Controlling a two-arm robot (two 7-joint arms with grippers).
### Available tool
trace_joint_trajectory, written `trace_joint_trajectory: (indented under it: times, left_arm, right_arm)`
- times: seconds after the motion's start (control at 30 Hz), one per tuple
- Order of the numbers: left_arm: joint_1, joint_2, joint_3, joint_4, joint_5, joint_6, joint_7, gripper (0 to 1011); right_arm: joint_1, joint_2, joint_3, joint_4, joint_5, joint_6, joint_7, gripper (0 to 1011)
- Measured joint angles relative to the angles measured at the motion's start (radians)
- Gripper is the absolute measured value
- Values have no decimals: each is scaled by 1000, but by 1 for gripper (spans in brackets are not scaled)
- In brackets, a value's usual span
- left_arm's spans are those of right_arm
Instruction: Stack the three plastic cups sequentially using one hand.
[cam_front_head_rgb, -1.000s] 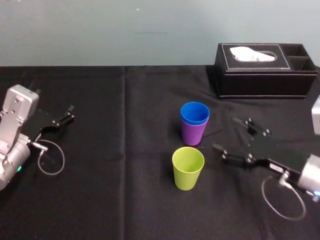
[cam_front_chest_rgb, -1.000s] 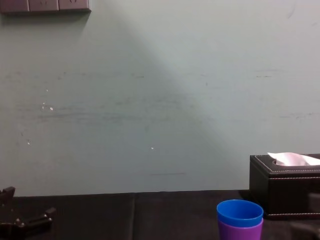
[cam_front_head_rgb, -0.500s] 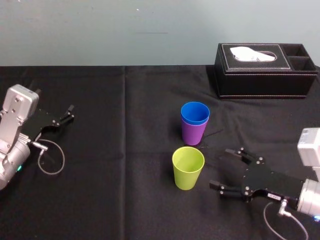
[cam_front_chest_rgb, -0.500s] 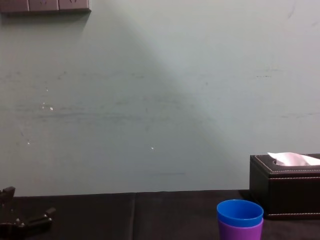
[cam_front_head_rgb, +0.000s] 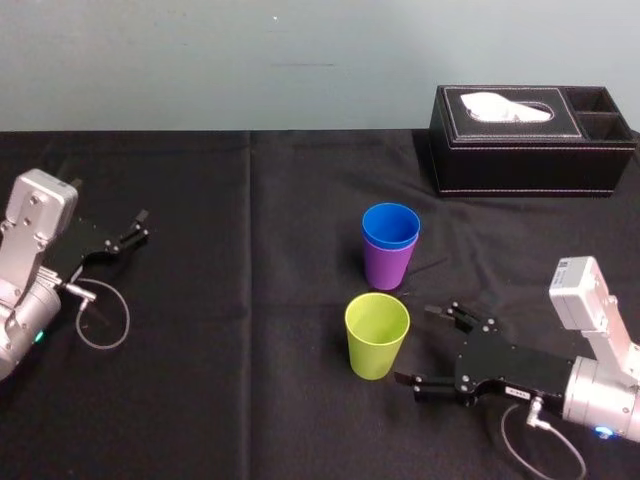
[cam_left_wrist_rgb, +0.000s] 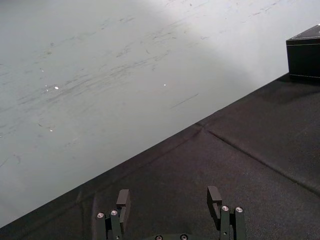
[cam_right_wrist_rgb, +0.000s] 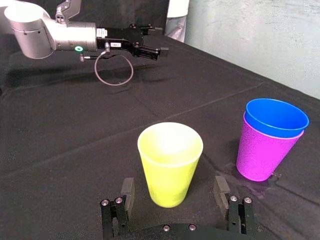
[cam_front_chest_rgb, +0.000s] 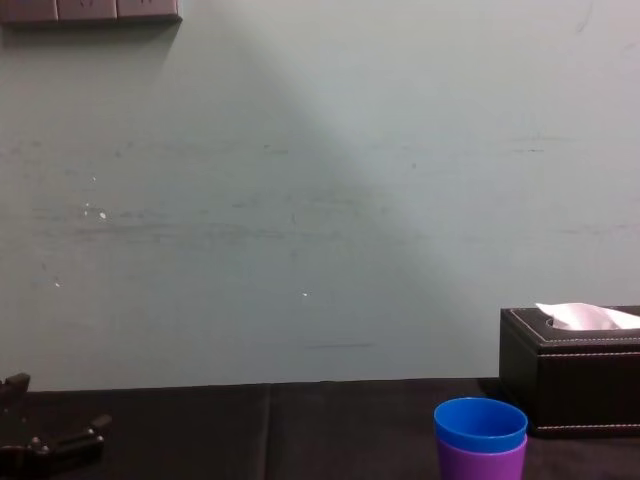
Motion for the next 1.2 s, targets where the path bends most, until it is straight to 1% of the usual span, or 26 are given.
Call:
trace_joint_trajectory:
  times: [0.43,0.7,0.93,1.03,1.2]
  left_arm:
    - [0,0,0,0,0,0,0,1011]
    - [0,0,0,0,0,0,0,1011]
    - [0,0,0,0,0,0,0,1011]
    - [0,0,0,0,0,0,0,1011]
    - [0,0,0,0,0,0,0,1011]
  right_arm:
    - [60,-28,-41,42,-8,19,7,1003]
    - [114,-59,-80,79,-22,35,11,1003]
    - [143,-84,-104,96,-29,40,11,1003]
    - [149,-90,-109,101,-27,40,13,1003]
    - [148,-88,-108,100,-27,40,12,1003]
